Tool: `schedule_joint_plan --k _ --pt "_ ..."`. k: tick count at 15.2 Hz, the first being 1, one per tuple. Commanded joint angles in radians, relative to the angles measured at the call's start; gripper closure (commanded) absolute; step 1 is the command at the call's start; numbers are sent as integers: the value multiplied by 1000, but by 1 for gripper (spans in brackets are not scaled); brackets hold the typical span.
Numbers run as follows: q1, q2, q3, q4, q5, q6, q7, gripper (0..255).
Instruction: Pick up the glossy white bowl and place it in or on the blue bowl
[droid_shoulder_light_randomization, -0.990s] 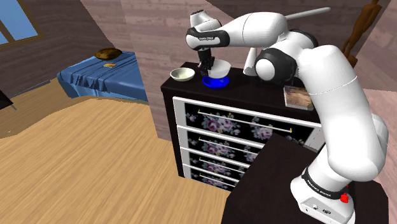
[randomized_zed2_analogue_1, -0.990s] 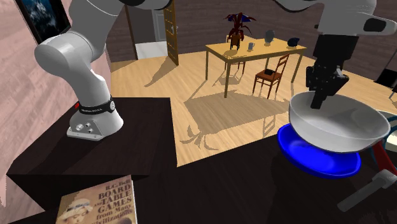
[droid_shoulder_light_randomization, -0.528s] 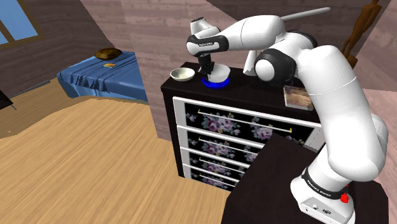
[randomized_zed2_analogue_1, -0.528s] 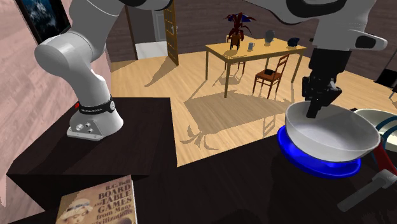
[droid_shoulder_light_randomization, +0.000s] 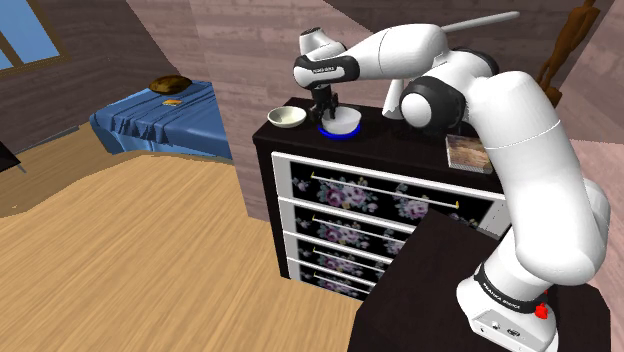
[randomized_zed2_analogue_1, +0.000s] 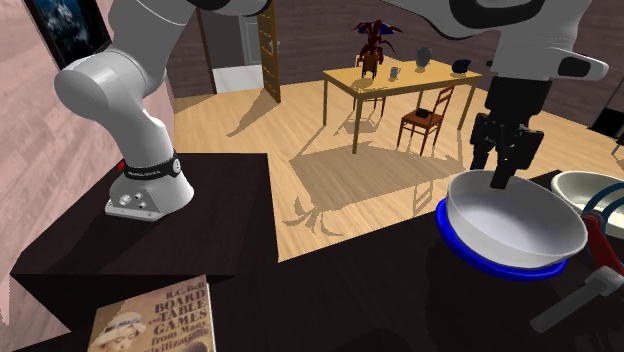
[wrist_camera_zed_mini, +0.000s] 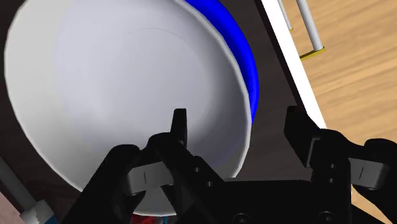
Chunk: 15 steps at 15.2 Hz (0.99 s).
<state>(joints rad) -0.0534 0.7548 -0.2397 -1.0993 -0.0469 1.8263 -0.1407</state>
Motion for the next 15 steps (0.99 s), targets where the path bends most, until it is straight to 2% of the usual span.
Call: schedule_joint_plan --k 1,4,8,15 --pt "0 0 0 0 0 0 0 0" --pt "0 0 0 0 0 0 0 0" --pt "2 7 1 138 2 -132 -3 0" --pt "2 7 1 138 2 -132 -3 0"
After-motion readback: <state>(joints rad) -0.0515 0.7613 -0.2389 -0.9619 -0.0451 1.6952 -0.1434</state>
